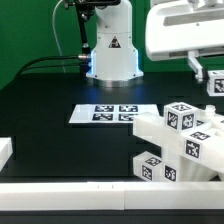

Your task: Assemble chair

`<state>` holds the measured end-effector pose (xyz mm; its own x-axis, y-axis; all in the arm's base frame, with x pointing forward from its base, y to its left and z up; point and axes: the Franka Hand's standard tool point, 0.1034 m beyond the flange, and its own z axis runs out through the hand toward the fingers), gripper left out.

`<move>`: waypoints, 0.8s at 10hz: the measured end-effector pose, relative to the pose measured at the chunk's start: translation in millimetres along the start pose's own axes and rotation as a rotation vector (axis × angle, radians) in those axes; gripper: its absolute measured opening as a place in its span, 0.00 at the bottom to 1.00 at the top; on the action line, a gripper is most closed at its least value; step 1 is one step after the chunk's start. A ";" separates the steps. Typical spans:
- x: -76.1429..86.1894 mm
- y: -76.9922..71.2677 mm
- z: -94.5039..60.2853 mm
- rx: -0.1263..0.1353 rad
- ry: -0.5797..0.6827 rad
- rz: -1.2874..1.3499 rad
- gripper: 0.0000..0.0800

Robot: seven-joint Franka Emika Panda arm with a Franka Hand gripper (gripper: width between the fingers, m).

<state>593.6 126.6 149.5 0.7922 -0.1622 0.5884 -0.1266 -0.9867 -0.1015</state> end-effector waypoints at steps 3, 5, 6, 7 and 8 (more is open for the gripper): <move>-6.0 1.4 6.5 -0.008 -0.006 -0.008 0.35; -14.2 8.4 8.8 -0.021 -0.011 -0.012 0.35; -19.3 10.8 9.1 -0.025 -0.019 -0.013 0.35; -22.5 12.3 8.0 -0.027 -0.022 -0.014 0.35; -23.8 13.8 7.5 -0.030 -0.017 -0.015 0.35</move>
Offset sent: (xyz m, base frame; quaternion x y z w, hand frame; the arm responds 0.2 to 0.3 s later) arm -0.0077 -0.0061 -0.0132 -0.0061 0.0129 -0.0076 0.9999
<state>577.5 116.9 128.1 0.8044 -0.1472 0.5755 -0.1318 -0.9889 -0.0686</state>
